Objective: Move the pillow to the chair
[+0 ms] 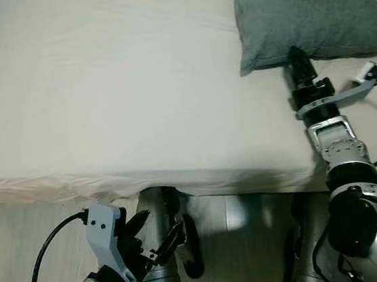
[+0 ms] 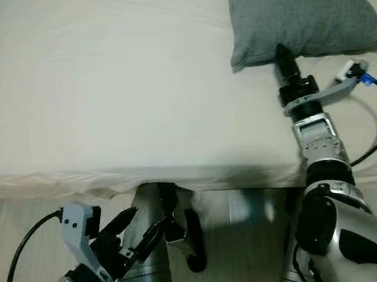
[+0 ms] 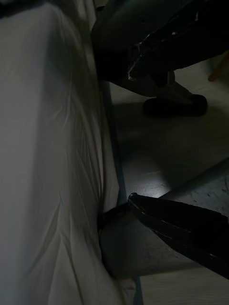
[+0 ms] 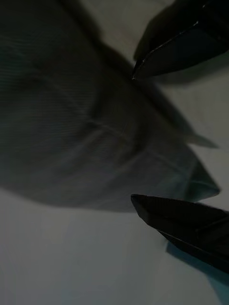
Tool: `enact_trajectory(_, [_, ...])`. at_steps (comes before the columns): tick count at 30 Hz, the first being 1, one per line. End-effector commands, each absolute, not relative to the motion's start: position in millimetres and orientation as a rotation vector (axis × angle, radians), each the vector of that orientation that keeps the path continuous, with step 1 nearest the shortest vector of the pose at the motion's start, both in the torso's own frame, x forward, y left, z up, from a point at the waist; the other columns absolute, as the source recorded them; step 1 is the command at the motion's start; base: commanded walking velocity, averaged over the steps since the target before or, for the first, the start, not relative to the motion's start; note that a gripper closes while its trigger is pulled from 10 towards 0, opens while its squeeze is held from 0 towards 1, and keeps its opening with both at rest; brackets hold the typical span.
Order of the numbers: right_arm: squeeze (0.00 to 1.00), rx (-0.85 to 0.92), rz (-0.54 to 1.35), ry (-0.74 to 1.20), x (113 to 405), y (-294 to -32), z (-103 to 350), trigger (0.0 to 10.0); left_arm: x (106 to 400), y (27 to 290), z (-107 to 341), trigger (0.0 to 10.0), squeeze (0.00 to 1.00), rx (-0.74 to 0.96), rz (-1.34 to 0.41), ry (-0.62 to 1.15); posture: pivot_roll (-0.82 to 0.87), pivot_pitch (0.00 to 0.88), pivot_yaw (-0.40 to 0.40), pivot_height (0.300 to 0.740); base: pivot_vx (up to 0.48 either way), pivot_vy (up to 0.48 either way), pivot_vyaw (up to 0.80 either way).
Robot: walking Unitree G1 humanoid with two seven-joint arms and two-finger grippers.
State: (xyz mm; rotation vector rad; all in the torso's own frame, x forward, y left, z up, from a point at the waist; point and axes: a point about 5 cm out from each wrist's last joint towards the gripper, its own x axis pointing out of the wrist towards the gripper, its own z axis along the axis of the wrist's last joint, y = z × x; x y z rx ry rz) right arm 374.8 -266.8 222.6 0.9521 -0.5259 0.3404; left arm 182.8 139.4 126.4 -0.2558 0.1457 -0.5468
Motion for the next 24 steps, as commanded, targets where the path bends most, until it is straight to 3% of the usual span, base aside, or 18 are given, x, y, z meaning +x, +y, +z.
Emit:
enact_trajectory(1, [0.0,0.957,0.308,-0.576,366,-284,218,10.0,175,144,120,10.0,0.0,-0.255,-0.53,0.2,0.29,0.592,0.317,0.505,0.0,0.0,0.0])
enact_trajectory(6, [0.0,0.927,0.285,-0.626,362,-303,231,10.0,172,140,123,10.0,0.0,-0.267,-0.538,0.198,0.3,0.593,0.329,0.505,0.0,0.0,0.0])
enact_trajectory(12, [0.0,0.944,0.25,-0.641,364,-306,237,10.0,171,141,124,10.0,0.0,-0.268,-0.546,0.201,0.31,0.597,0.344,0.505,0.0,0.0,0.0])
enact_trajectory(15, [0.0,0.944,0.238,-0.628,370,-299,238,10.0,171,142,127,10.0,0.0,-0.264,-0.548,0.2,0.31,0.6,0.352,0.505,0.0,0.0,0.0])
enact_trajectory(21, [0.0,0.807,0.024,-0.441,384,-282,224,10.0,170,142,128,10.0,0.0,-0.262,-0.551,0.203,0.32,0.607,0.359,0.505,0.0,0.0,0.0])
enact_trajectory(24, [0.0,0.829,0.034,-0.422,389,-272,224,10.0,171,141,128,10.0,0.0,-0.26,-0.558,0.205,0.31,0.609,0.362,0.505,0.0,0.0,0.0])
